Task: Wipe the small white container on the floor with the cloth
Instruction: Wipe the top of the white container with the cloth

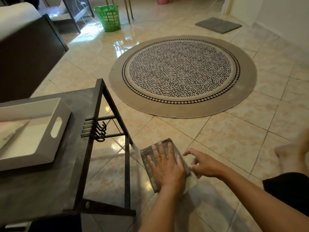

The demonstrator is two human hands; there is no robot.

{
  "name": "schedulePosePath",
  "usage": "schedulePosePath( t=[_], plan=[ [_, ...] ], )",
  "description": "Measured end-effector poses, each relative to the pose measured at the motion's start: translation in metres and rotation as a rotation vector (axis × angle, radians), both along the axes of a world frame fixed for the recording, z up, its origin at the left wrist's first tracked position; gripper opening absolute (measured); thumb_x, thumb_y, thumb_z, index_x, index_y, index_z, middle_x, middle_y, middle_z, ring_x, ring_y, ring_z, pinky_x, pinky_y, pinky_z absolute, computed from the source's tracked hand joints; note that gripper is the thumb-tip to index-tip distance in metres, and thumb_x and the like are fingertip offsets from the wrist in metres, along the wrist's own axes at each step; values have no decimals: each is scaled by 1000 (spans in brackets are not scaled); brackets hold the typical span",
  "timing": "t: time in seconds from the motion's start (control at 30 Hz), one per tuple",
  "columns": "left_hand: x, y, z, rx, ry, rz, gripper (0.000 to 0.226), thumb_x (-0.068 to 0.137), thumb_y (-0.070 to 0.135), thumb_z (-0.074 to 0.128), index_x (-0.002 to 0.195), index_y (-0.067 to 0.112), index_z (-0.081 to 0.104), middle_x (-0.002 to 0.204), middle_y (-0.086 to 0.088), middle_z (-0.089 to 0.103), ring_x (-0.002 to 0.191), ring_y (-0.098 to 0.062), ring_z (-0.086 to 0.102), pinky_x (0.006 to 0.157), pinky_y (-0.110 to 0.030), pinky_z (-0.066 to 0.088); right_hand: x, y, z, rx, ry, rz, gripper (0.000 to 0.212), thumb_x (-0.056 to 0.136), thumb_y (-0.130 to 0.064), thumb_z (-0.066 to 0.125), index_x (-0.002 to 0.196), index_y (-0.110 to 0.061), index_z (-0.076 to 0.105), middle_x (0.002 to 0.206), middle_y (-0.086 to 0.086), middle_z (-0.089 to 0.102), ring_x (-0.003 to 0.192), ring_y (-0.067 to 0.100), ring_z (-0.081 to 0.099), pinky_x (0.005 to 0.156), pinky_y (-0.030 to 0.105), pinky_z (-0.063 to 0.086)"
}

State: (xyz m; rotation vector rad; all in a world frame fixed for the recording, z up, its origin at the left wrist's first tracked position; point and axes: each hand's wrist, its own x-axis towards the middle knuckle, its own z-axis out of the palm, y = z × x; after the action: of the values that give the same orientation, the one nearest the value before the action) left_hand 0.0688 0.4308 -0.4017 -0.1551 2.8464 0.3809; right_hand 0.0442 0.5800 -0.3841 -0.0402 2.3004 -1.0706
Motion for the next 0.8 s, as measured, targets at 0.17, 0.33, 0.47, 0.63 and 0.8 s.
schedulePosePath(
  t=[0.17,0.33,0.47,0.63,0.8],
  plan=[
    [2,-11,3,47,21,-50,64,97,52,7,144,31,-31,153,-2,-42,136,-23,-44,112,-53,-25,-23,-15,5,-135,-32,-35,51,93,-2,57,138,-23,48,102,11,62,94,22,66,78,34,62],
    [1,-26,3,58,67,-89,66,99,52,17,148,35,-24,156,1,-37,139,-20,-41,111,-49,-26,-41,-25,6,-291,-149,-69,74,84,13,61,141,-29,43,91,9,57,78,16,63,64,31,59],
    [-5,-30,3,48,96,-91,66,100,51,20,150,36,-21,157,2,-35,139,-20,-41,103,-42,-37,-34,-23,-2,-343,-114,-153,72,87,11,63,142,-30,43,91,10,55,77,17,62,63,32,59],
    [-4,-24,3,36,70,-141,68,98,55,20,153,34,-14,159,0,-32,141,-22,-38,115,-49,-21,-33,-20,-4,-332,-85,-186,69,87,11,60,140,-31,46,92,9,53,78,18,63,68,40,63],
    [-9,-47,-2,18,114,-250,71,94,64,19,152,41,-14,159,1,-31,142,-24,-36,117,-52,-16,-40,-20,0,-307,-114,-158,72,86,13,60,141,-32,45,94,11,54,76,19,67,68,39,64]
  ],
)
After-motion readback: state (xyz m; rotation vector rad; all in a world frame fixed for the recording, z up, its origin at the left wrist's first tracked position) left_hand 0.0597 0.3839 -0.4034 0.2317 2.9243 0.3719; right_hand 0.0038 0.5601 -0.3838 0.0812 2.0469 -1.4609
